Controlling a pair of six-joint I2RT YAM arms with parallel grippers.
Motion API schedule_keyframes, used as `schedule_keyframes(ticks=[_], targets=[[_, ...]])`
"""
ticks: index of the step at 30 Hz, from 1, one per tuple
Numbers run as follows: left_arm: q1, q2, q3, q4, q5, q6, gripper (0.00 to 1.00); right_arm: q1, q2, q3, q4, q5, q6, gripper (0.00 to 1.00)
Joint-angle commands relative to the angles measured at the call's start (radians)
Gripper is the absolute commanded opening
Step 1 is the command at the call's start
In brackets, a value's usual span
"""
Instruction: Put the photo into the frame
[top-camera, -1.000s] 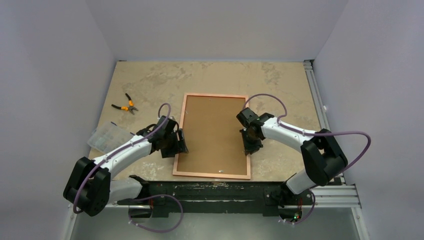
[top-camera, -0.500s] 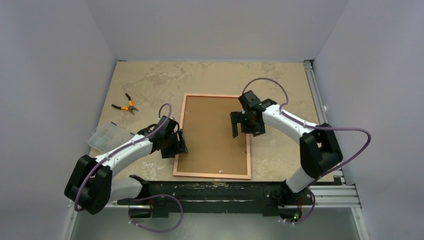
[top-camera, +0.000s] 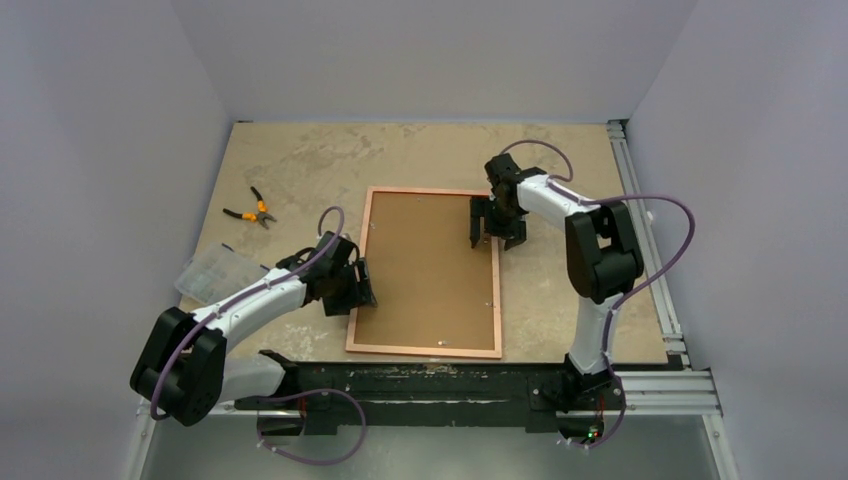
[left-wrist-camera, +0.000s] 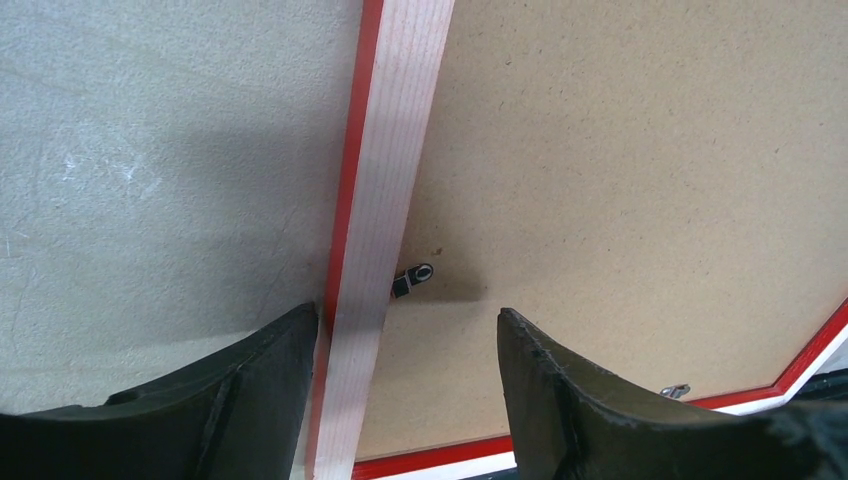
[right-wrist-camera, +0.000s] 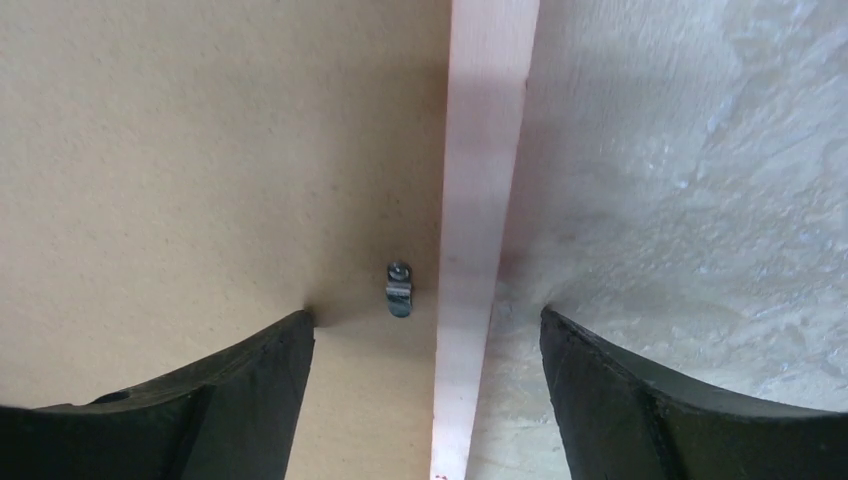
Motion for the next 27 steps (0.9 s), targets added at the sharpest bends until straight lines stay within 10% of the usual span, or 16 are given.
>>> schedule_keyframes(ticks=[1, 15, 27], targets=[[0.003, 0.007, -0.003, 0.034, 0.012, 0.013, 0.64, -0.001, 0.05, 0.051, 0.02, 0.015, -0.014, 0.78], [0.002, 0.023, -0.013, 0.065, 0.04, 0.01, 0.62, -0.017, 0.067, 0.044, 0.031, 0.061, -0.022, 0.01], [-0.001, 0.018, -0.042, 0.168, 0.138, -0.012, 0.54, -0.022, -0.009, 0.009, 0.044, 0.059, -0.023, 0.0]])
